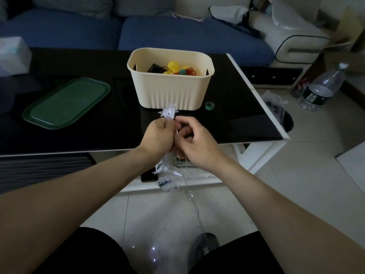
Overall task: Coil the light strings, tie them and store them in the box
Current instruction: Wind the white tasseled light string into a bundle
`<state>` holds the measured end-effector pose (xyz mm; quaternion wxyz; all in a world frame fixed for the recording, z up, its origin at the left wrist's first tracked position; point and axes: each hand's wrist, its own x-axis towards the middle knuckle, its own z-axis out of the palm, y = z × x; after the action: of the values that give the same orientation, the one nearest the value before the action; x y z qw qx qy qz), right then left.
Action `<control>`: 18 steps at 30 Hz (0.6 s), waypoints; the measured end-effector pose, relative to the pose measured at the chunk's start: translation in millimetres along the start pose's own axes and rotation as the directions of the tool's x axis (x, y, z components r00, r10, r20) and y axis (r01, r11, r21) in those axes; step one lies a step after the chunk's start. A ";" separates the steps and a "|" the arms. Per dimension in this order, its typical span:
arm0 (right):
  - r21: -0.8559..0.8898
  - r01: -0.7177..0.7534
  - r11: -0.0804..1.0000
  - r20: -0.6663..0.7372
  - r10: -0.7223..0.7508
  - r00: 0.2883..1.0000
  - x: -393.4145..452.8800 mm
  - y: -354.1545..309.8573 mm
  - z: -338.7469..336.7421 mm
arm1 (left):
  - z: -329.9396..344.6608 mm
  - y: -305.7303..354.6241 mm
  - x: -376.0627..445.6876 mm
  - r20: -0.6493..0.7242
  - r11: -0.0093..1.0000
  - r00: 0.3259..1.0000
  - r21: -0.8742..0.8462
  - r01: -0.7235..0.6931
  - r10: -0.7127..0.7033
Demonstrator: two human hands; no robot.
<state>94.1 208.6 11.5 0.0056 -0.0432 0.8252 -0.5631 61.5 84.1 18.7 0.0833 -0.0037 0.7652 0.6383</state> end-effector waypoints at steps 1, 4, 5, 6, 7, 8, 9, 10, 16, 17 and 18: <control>0.015 -0.027 1.000 -0.023 0.027 0.999 -0.1 -0.3 0.0 | 0.0 1.7 0.0 -0.026 1.000 1.000 0.000 -0.012 0.012; 0.027 -0.075 0.997 -0.017 0.076 0.997 0.6 -0.7 -5.8 | -2.9 3.1 3.7 -0.078 0.997 0.994 -0.009 -0.081 0.080; 0.001 -0.056 0.998 0.005 0.056 0.998 0.0 -0.5 -7.9 | -4.9 3.6 5.6 -0.082 0.995 0.993 -0.034 -0.093 0.090; -0.027 -0.034 0.999 0.015 0.034 0.999 -1.1 1.1 -9.5 | -6.8 4.2 6.9 -0.085 0.993 0.992 -0.062 -0.100 0.095; -0.052 -0.016 0.999 0.010 0.016 1.000 -1.7 3.2 -10.2 | -8.7 4.9 8.4 -0.094 0.990 0.991 -0.089 -0.108 0.099; -0.079 -0.004 0.997 -0.009 0.003 1.000 -2.2 5.3 -10.5 | -10.2 6.2 9.9 -0.111 0.987 0.989 -0.114 -0.113 0.100; -0.107 -0.001 0.994 -0.038 -0.003 0.999 -1.7 7.3 -10.4 | -12.0 8.0 11.8 -0.135 0.983 0.986 -0.143 -0.115 0.096; -0.136 -0.008 0.991 -0.066 -0.001 0.998 -1.3 8.2 -11.2 | -13.7 9.5 13.9 -0.155 0.977 0.985 -0.185 -0.110 0.081; -0.123 -0.182 0.976 -0.067 0.175 0.982 4.5 15.6 -25.7 | -19.0 11.1 14.3 -0.038 0.866 0.999 -0.501 -0.008 -0.012; -0.080 -0.216 0.973 -0.061 0.211 0.976 5.2 16.0 -26.6 | -18.5 10.4 13.5 -0.016 0.848 1.000 -0.530 0.005 -0.016; -0.034 -0.246 0.969 -0.041 0.244 0.969 4.9 15.5 -27.4 | -18.3 10.6 13.2 -0.005 0.833 1.000 -0.554 0.013 -0.019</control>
<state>86.7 239.3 7.3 0.0595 0.0692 0.8350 -0.5426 45.0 69.5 30.4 0.0803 -0.0372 0.5482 0.8316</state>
